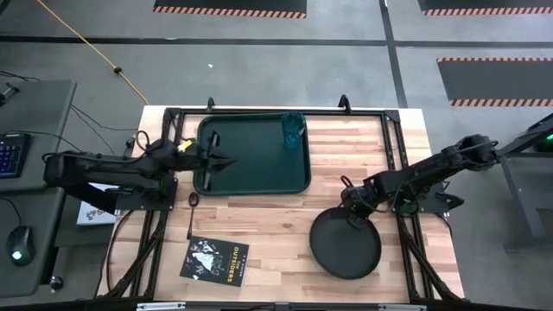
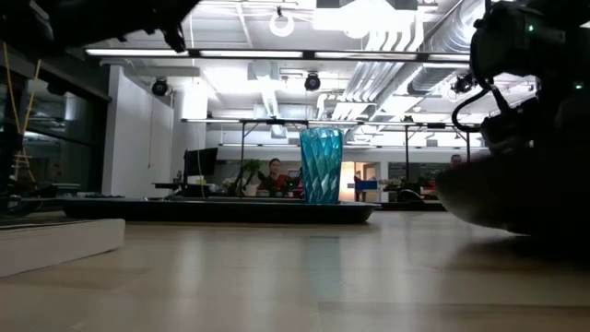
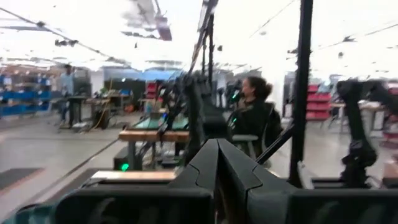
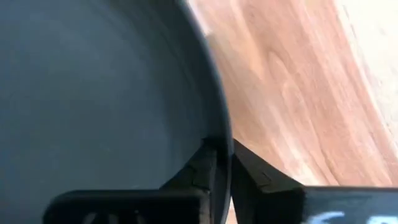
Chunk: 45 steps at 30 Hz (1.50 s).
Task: Pick and place plate/cup/fork/spoon on tray
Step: Put the black plate in the center of the black tray
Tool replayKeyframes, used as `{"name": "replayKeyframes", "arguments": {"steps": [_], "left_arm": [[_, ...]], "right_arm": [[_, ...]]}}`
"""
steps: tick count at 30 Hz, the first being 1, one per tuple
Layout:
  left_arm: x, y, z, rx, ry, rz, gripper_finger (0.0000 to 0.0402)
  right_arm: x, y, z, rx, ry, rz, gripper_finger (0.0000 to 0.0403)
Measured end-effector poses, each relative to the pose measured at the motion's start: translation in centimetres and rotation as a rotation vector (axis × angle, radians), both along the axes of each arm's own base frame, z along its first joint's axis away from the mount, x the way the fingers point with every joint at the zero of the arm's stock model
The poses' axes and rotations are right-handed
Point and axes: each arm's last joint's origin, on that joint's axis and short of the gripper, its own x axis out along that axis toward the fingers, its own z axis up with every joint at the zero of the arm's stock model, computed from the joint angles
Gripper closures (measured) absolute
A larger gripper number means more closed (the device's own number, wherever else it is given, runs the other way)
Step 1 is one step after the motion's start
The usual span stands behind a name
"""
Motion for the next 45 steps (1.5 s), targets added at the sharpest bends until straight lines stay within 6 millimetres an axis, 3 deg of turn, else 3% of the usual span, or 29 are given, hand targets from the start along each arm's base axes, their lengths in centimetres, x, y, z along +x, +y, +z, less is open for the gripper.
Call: {"name": "replayKeyframes", "arguments": {"steps": [5,15,28,35,45], "left_arm": [[-0.9,-0.9,0.9,-0.01,-0.06,-0.055,0.0401],[-1.2,-1.5,1.1,0.007,-0.06,-0.084,0.0401],[-1.2,-1.5,1.1,0.014,-0.063,-0.078,0.0401],[-1.2,-1.5,1.1,0.011,-0.063,-0.071,0.0402],[-1.2,-1.4,1.2,-0.002,-0.072,-0.03,0.0401]], "right_arm": [[1.1,0.3,1.4,0.015,-0.053,0.025,0.0397],[5.2,1.1,6.1,-0.011,-0.388,0.134,0.0402],[7.1,0.5,7.8,-0.08,-0.608,0.172,0.0402],[7.6,-0.4,8.2,-0.167,-0.669,0.088,0.0403],[8.9,-3.2,9.3,-0.352,-0.812,-0.268,0.0403]]}}
